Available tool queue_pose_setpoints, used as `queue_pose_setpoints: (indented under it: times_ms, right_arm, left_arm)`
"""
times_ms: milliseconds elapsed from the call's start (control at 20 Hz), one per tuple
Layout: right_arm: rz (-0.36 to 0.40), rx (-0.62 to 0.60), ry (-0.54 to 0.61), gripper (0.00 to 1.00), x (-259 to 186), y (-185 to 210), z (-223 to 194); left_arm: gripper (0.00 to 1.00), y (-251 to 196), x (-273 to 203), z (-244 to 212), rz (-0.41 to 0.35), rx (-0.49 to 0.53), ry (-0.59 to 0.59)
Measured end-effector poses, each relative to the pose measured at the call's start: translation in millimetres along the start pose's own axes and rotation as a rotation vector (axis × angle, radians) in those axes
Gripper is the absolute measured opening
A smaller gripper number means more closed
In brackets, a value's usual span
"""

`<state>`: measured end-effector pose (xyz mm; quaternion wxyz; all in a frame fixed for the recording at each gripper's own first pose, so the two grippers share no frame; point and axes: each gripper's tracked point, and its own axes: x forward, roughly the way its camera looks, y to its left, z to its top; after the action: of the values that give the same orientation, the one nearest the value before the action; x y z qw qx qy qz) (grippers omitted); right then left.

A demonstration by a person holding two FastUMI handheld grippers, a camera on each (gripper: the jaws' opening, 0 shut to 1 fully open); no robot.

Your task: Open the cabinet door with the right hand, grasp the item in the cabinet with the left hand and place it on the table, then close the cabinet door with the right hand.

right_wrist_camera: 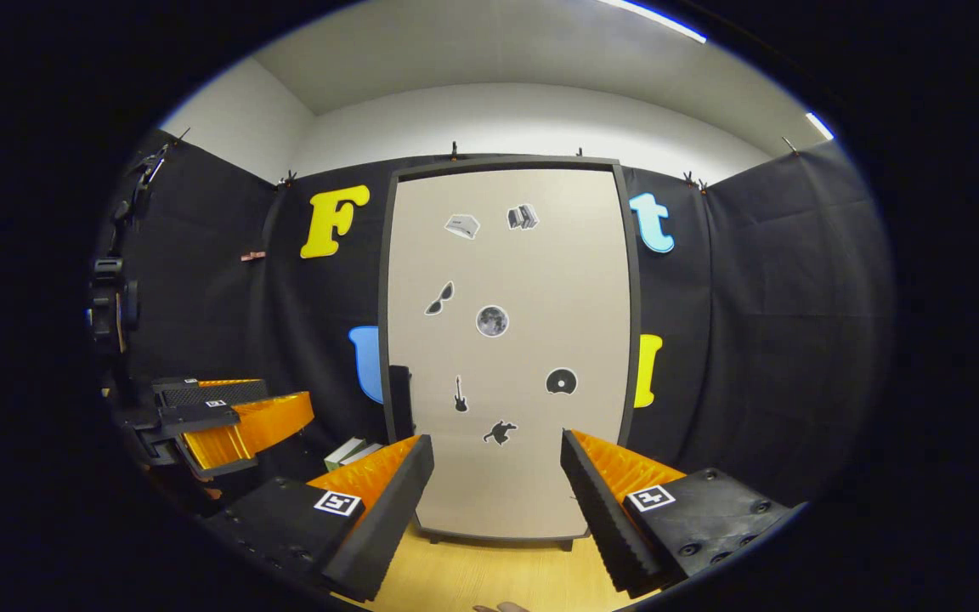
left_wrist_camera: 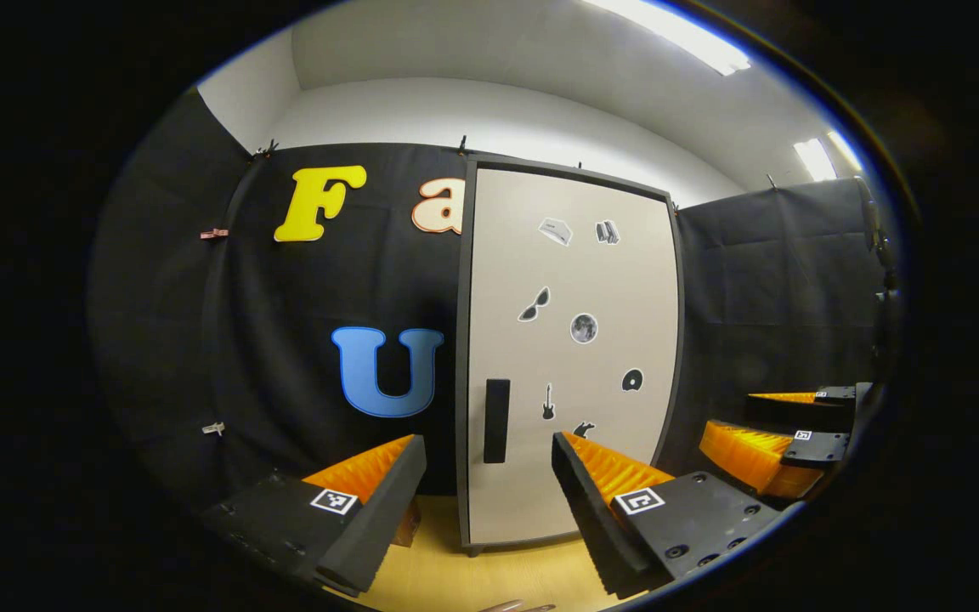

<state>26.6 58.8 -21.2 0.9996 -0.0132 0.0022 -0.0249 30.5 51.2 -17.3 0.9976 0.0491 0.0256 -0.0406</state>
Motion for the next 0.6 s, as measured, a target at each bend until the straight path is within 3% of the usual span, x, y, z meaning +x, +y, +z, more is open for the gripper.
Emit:
queue_pose_setpoints:
  times_ms: [600]
  right_arm:
    - [-0.025,0.003,0.007,0.97,15,5,-8]
  left_arm:
    - [0.94,15,10,-4,-0.018,-0.008,-0.004]
